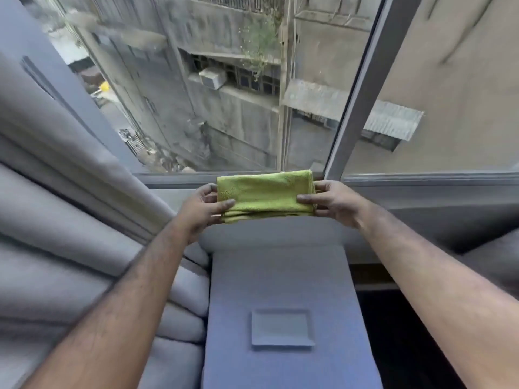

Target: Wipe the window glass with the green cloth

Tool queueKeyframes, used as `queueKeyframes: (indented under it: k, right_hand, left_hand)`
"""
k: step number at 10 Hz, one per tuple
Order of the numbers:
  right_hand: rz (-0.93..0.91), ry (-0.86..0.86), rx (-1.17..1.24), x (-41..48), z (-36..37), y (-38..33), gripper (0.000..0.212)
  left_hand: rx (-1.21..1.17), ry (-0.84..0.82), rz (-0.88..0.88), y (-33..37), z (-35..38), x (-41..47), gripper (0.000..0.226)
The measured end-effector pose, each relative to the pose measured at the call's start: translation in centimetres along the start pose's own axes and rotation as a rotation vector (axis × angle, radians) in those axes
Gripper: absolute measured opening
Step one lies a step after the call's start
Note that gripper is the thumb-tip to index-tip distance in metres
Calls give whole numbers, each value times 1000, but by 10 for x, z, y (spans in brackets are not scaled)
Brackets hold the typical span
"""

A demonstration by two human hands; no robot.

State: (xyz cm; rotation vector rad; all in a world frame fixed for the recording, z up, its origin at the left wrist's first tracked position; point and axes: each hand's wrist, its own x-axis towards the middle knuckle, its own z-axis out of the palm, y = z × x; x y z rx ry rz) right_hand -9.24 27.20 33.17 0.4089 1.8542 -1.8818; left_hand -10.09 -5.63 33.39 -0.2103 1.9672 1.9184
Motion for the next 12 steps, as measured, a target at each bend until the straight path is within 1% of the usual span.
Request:
queueKeyframes:
  k: [1, 3, 4, 5, 6, 7, 8, 9, 10, 11, 12]
  right_hand:
    - [152, 14, -10, 13, -5, 96, 41]
    - [356, 71, -54, 25, -5, 272, 43]
    - [434, 134, -86, 30, -2, 346, 42]
    - [462, 205, -187, 35, 3, 409, 37]
    - [503, 254, -268, 36, 7, 456, 38]
    - [525, 263, -414, 45, 10, 488, 33]
    - [503, 225, -696, 58, 15, 507, 29]
    - [513, 179, -1065, 68, 21, 512, 37]
    - [469, 140, -1259, 71, 20, 500, 42]
    - [301, 96, -1393, 76, 9, 461, 41]
    - [42, 90, -1467, 85, -2, 399, 46]
  left_hand:
    - [55, 0, -125, -92, 7, 1, 23]
    - [152, -3, -343, -260, 29, 0, 23]
    - [247, 9, -396, -333, 38, -2, 24]
    - [400, 4, -424, -399, 47, -4, 23]
    - [540, 8, -460, -451, 56, -6, 25]
    - [710, 21, -449, -488, 63, 0, 26]
    - [868, 2, -424, -510, 70, 5, 27]
    - [1079, -37, -360, -515, 77, 10, 28]
    - [1198, -42, -337, -504, 83, 10, 39]
    - [1207, -10, -276, -473, 79, 11, 52]
    - [1289, -22, -99, -423, 70, 22, 64]
